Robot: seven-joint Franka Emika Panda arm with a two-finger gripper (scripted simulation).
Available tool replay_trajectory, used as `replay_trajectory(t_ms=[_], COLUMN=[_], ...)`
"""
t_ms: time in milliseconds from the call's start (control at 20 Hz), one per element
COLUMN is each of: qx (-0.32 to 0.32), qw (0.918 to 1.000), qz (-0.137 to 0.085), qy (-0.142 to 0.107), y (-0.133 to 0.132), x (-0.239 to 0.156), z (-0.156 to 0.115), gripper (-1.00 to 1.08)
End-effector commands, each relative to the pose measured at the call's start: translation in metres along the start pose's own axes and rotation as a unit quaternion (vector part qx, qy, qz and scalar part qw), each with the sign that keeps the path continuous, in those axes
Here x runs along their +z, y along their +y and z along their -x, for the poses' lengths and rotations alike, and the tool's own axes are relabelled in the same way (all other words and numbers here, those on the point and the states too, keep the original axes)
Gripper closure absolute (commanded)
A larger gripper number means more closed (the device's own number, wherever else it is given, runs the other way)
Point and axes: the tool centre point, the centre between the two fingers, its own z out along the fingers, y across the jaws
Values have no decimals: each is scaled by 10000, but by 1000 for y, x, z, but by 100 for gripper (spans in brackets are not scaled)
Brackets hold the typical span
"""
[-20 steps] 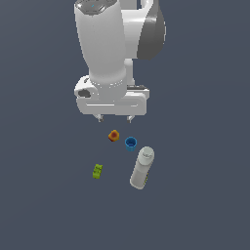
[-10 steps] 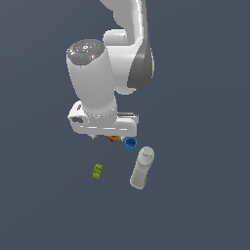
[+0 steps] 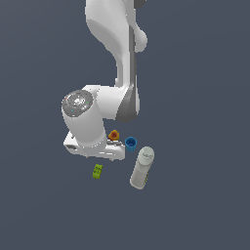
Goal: Pick up a designated object from a clutter of objects.
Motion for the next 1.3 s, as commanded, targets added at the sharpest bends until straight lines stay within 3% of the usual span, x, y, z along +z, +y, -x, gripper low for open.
replay_trajectory(t_ms=[0, 500, 900, 1250], qx=[31, 99, 105, 106], qw=[10000, 9999, 9999, 9999], qz=[24, 81, 84, 85], qy=[3, -5, -13, -9], y=[8, 26, 28, 28], x=[20, 68, 74, 105], z=[-6, -15, -15, -14], gripper=[-92, -92, -92, -92])
